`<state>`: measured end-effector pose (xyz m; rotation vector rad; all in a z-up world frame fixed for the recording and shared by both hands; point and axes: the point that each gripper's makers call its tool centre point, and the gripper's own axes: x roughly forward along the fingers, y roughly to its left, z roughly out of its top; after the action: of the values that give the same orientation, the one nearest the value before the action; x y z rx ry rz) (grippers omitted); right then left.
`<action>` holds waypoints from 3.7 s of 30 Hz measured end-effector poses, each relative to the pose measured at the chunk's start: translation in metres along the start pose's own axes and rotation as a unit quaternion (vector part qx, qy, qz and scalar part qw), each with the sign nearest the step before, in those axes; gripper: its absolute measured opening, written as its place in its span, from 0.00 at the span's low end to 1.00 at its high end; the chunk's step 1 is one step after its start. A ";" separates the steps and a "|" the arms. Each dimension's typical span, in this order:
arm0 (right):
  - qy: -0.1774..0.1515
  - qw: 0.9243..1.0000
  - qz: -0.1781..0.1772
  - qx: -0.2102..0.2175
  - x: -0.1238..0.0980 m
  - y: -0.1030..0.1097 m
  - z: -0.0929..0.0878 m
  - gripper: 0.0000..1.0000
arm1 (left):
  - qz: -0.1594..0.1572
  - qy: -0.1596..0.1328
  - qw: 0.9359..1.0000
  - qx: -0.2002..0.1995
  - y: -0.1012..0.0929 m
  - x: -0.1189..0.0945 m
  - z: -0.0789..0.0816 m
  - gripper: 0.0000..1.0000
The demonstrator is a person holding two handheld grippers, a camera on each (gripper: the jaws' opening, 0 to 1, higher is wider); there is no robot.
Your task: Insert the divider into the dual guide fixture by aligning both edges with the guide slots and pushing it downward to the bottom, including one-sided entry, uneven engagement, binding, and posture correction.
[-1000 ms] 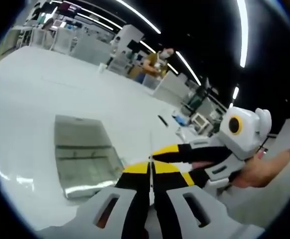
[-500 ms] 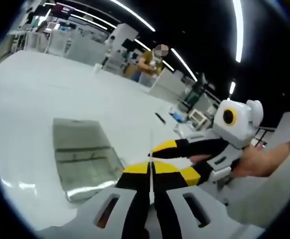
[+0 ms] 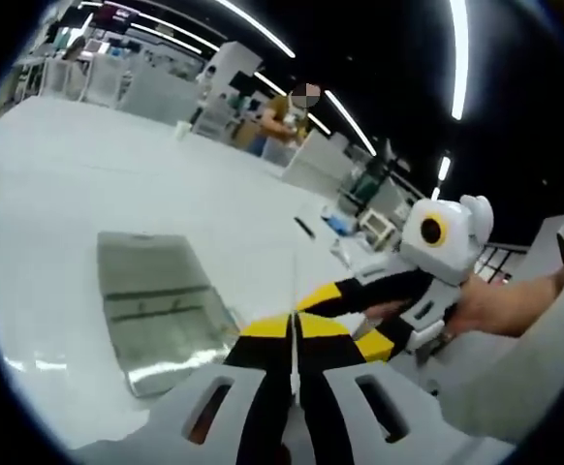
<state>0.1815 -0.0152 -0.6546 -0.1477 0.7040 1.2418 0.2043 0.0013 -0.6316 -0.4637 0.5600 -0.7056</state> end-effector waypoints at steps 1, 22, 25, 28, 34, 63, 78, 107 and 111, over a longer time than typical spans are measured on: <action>-0.004 1.000 0.000 0.005 0.000 0.000 0.001 0.31 | -0.001 0.000 1.000 0.001 0.000 0.000 0.000 0.00; -0.031 0.997 0.044 0.047 -0.008 -0.011 0.003 0.24 | -0.078 0.008 0.997 -0.013 -0.009 0.001 0.013 0.00; -0.037 0.996 0.060 0.051 -0.010 -0.011 0.005 0.23 | -0.086 0.011 0.996 -0.010 -0.011 0.001 0.013 0.00; -0.036 0.994 0.087 0.057 -0.009 -0.008 0.003 0.23 | -0.091 0.013 0.996 -0.007 -0.012 0.001 0.014 0.00; -0.045 0.988 0.128 0.075 -0.010 -0.004 0.003 0.20 | -0.110 0.014 0.994 -0.008 -0.017 0.000 0.015 0.00; -0.094 0.951 0.255 0.145 -0.020 0.020 0.014 0.09 | -0.169 0.015 0.985 -0.016 -0.033 -0.008 0.015 0.00; -0.101 0.944 0.271 0.160 -0.023 0.025 0.016 0.07 | -0.180 0.011 0.983 -0.023 -0.037 -0.011 0.013 0.00; -0.120 0.929 0.293 0.192 -0.032 0.032 0.022 0.01 | -0.194 -0.010 0.980 -0.046 -0.040 -0.014 0.015 0.00; -0.119 0.931 0.288 0.190 -0.031 0.032 0.021 0.00 | -0.192 -0.010 0.980 -0.045 -0.039 -0.014 0.014 0.00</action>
<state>0.1571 -0.0197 -0.6117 0.5597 0.7882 1.6143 0.1859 -0.0121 -0.5945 -0.6721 0.4884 -1.0468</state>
